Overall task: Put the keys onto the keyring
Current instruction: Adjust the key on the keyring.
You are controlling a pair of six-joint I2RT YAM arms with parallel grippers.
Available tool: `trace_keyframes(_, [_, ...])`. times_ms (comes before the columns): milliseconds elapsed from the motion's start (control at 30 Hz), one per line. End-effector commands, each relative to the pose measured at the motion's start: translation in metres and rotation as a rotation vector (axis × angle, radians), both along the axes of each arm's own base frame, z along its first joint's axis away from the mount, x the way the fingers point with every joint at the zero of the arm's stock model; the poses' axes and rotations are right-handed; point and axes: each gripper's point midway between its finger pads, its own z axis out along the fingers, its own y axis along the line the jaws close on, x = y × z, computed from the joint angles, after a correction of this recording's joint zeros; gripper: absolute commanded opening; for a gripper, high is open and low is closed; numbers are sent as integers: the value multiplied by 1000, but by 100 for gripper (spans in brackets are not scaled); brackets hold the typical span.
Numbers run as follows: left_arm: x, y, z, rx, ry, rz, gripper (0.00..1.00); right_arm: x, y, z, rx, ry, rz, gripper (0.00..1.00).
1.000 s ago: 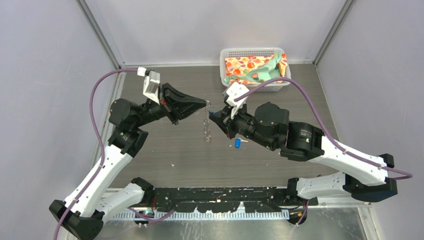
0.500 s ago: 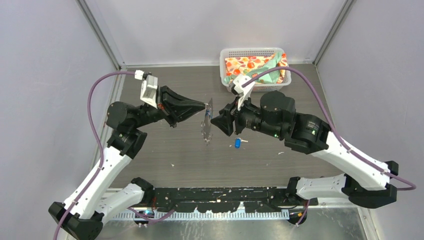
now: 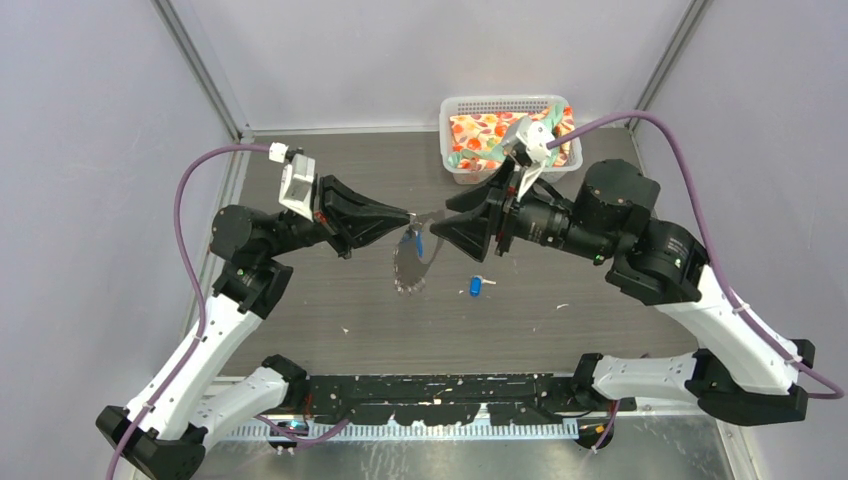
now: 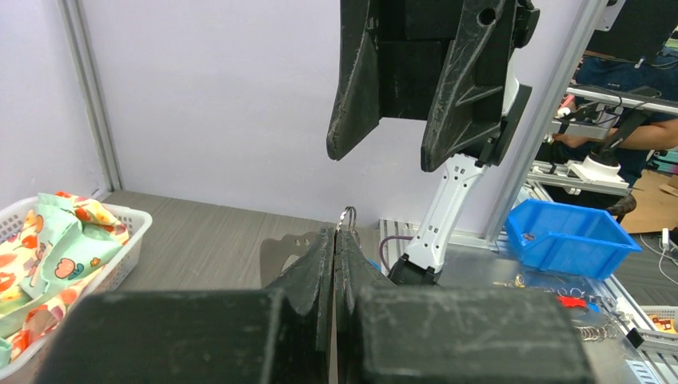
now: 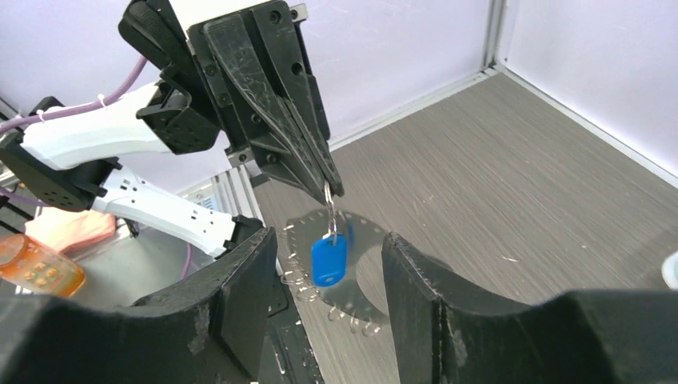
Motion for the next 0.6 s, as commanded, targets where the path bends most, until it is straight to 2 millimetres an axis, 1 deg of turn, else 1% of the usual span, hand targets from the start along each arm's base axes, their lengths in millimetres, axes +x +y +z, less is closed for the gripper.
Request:
trace_keyframes(0, [-9,5,18,-40,-71,-2,0,-1,18,14,40,-32,70,55])
trace_keyframes(267, [-10,6,20,-43,-70,-9,0,7,28,10,33,-31,81,47])
trace_keyframes(400, [-10,5,20,-42,-69,-9,0,10,32,8,32,-30,85,36])
trace_keyframes(467, [-9,5,18,-40,-64,-9,0,10,34,7,28,-28,88,32])
trace_keyframes(567, [-7,4,16,-33,-58,-9,0,11,37,4,19,-26,96,21])
